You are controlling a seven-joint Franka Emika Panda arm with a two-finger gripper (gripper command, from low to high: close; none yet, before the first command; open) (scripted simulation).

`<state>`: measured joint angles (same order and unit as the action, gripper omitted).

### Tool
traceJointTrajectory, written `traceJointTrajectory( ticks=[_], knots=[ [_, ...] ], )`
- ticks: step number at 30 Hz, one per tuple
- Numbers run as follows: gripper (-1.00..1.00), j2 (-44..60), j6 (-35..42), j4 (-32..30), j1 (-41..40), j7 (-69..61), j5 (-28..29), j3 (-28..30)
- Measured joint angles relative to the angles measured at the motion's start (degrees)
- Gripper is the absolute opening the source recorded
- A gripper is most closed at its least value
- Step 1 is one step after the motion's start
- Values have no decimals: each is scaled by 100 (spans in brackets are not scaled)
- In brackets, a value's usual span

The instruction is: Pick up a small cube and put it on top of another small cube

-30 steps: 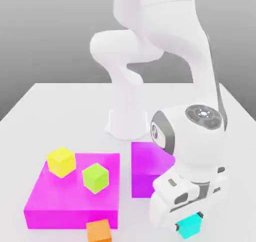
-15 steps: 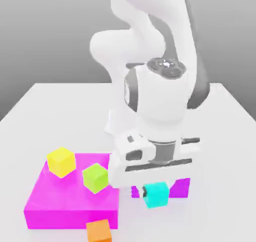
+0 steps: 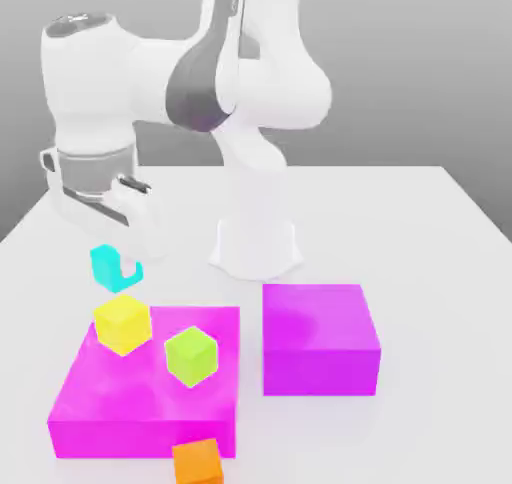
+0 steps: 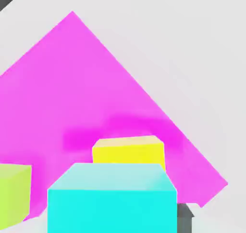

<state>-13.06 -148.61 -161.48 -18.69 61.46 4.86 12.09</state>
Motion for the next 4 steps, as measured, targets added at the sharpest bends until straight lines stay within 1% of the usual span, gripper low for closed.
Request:
traceJointTrajectory(
  ticks=[1,4],
  knots=[
    [100,206,-249,-44,7,-22,-32,16],
    [100,206,-249,-44,7,-22,-32,16]
  ],
)
